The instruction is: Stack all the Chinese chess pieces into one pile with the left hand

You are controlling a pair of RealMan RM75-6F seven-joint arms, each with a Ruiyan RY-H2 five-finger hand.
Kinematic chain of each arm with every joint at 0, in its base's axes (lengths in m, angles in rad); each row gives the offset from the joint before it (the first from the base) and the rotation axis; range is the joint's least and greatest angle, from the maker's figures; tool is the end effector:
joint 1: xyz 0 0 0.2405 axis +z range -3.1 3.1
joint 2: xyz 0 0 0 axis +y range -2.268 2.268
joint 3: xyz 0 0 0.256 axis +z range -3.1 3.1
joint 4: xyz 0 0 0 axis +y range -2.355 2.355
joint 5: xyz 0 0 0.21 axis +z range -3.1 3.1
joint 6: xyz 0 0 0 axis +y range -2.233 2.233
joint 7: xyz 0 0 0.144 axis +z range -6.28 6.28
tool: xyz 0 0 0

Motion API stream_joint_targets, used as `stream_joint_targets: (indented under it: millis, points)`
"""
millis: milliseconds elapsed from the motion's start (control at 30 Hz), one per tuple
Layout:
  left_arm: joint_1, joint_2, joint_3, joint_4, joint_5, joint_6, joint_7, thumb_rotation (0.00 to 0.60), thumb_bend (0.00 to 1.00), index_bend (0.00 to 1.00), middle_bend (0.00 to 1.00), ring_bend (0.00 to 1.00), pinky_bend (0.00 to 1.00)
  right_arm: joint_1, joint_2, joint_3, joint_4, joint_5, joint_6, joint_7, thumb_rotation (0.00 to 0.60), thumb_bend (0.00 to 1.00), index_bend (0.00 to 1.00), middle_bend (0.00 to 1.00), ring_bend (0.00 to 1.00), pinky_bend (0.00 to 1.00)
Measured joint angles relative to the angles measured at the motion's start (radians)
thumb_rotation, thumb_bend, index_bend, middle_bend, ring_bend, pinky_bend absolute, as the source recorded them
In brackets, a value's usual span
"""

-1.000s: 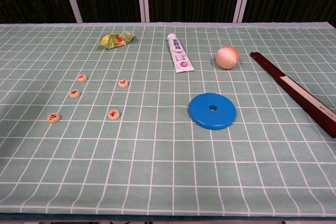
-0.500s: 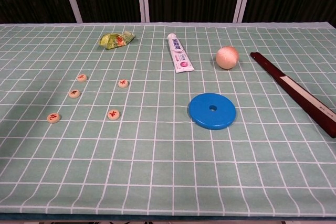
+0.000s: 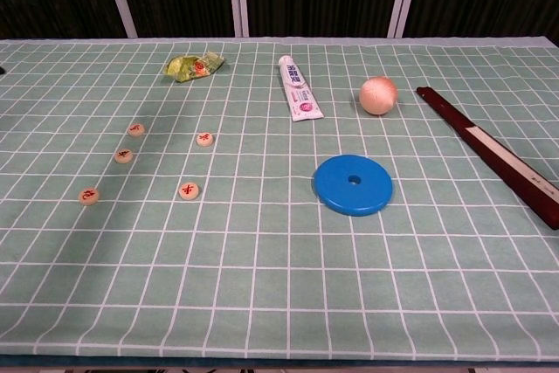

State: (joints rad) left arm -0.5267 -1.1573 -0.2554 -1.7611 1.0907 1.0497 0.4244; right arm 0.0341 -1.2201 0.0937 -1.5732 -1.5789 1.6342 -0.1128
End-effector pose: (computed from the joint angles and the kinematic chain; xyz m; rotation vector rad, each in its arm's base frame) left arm -0.2018 0.3254 0.1156 -1.6397 -0.8548 -0.8120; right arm -0.2973 -0.1721 0.1527 1.3145 -0.7259 0.9812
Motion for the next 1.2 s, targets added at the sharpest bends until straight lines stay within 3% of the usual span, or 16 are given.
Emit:
stream_joint_targets:
  millis: [200, 500, 700, 1200]
  points:
    - [-0.184, -0.192, -0.029, 0.138, -0.226, -0.081, 0.189, 0.600, 0.25, 0.28, 0.00, 0.00, 0.00, 0.004, 0.005, 0.011, -0.006, 0.028, -0.015, 0.015, 0.600, 0.23, 0.10, 0.01, 0.00, 0.00]
    - [-0.333, -0.417, -0.018, 0.385, -0.355, -0.126, 0.283, 0.600, 0.26, 0.32, 0.00, 0.00, 0.00, 0.004, 0.010, 0.017, -0.014, 0.041, -0.019, 0.025, 0.600, 0.23, 0.09, 0.01, 0.00, 0.00]
    - [-0.383, -0.519, 0.000, 0.494, -0.373, -0.137, 0.291, 0.600, 0.26, 0.37, 0.00, 0.00, 0.00, 0.003, 0.012, 0.020, -0.016, 0.046, -0.018, 0.030, 0.600, 0.23, 0.09, 0.01, 0.00, 0.00]
    - [-0.435, -0.631, 0.033, 0.597, -0.355, -0.135, 0.316, 0.600, 0.27, 0.41, 0.00, 0.00, 0.00, 0.003, 0.015, 0.026, -0.021, 0.060, -0.021, 0.034, 0.600, 0.23, 0.10, 0.01, 0.00, 0.00]
